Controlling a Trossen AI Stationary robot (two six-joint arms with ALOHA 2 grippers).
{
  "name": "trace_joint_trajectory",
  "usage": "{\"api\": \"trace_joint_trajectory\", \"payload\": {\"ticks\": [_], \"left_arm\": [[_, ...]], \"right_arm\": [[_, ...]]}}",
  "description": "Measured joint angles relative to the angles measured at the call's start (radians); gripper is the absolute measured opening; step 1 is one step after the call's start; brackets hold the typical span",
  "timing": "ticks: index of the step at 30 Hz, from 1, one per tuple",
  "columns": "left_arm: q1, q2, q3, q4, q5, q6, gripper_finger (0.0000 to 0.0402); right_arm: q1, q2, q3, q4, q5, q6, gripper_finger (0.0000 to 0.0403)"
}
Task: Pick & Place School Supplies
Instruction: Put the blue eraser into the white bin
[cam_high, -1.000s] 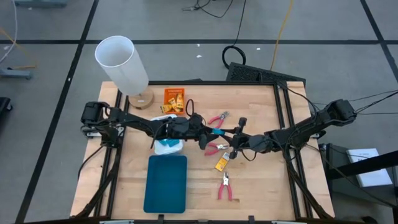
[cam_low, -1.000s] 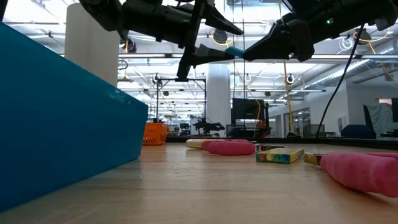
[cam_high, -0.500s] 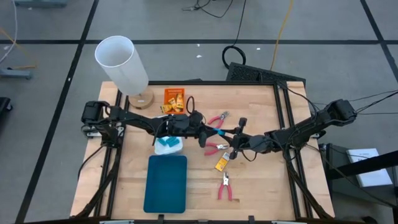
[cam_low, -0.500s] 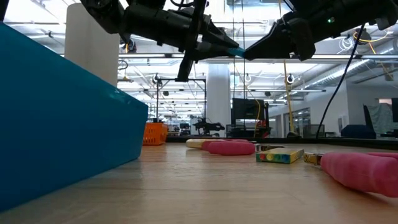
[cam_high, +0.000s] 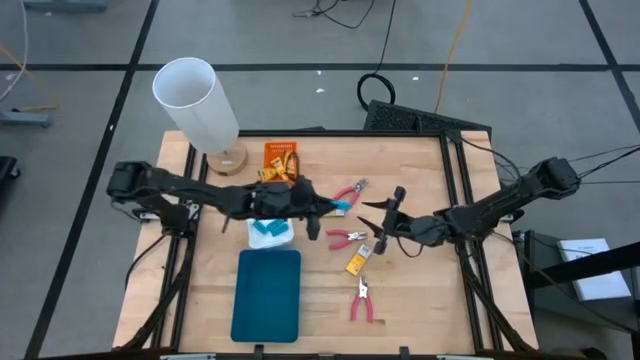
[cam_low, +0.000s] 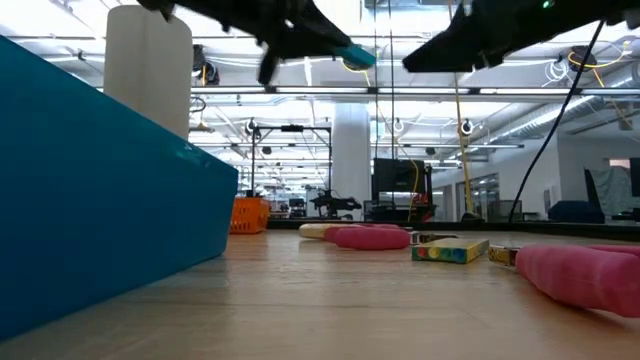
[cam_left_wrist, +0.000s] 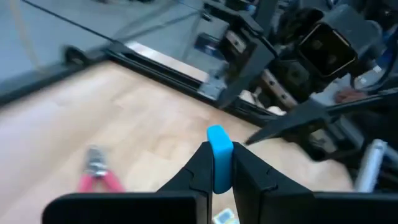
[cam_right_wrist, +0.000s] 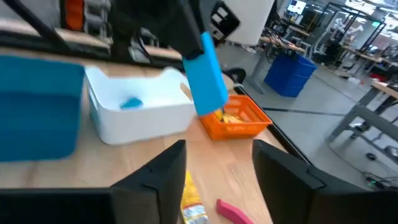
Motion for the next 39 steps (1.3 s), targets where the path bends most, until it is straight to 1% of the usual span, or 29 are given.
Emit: {"api": "trace_joint_trajectory", "payload": {"ticks": [4, 6, 8, 10, 12, 15, 18, 19, 21, 27, 35, 37, 39], "left_arm": [[-0.088, -0.117, 0.000, -0.194, -0.174, 0.026, 0.0031], [-0.148, -0.155, 0.000, -0.302, -0.280, 0.007, 0.0031], [-0.217, -0.188, 0.000, -0.428, -0.397, -0.045, 0.0031], [-0.280, -0.211, 0.000, -0.542, -0.513, -0.142, 0.0031], [-0.343, -0.229, 0.000, -0.699, -0.605, -0.275, 0.0031], [-0.412, -0.241, 0.000, -0.921, -0.688, -0.536, 0.0031], [-0.446, -0.234, -0.003, -1.118, -0.695, -0.782, 0.0031], [-0.450, -0.229, -0.009, -1.152, -0.696, -0.846, 0.0031], [-0.451, -0.222, -0.032, -1.179, -0.685, -0.925, 0.0031], [-0.429, -0.218, -0.120, -1.165, -0.536, -1.020, 0.0033], [-0.386, -0.217, -0.202, -1.161, -0.437, -1.083, 0.0037], [-0.370, -0.217, -0.204, -1.144, -0.416, -1.090, 0.0049], [-0.355, -0.217, -0.204, -1.113, -0.405, -1.061, 0.0073]], "right_arm": [[0.020, -0.085, 0.000, -0.086, -0.002, 0.064, 0.0197], [0.027, -0.122, 0.000, -0.121, -0.002, 0.092, 0.0199], [0.028, -0.144, 0.000, -0.155, -0.005, 0.118, 0.0200], [0.028, -0.151, 0.000, -0.174, -0.005, 0.140, 0.0198], [0.027, -0.149, 0.000, -0.187, -0.004, 0.148, 0.0196], [0.026, -0.132, 0.000, -0.187, -0.005, 0.148, 0.0194], [0.019, -0.117, 0.000, -0.177, -0.005, 0.148, 0.0194], [0.017, -0.114, 0.000, -0.175, -0.005, 0.148, 0.0194], [0.012, -0.112, 0.000, -0.175, -0.005, 0.148, 0.0193], [0.012, -0.110, 0.000, -0.174, -0.008, 0.167, 0.0193], [0.012, -0.110, 0.000, -0.174, -0.009, 0.167, 0.0190], [0.012, -0.110, 0.000, -0.175, -0.024, 0.168, 0.0190], [0.012, -0.110, 0.000, -0.180, -0.083, 0.175, 0.0192]]}}
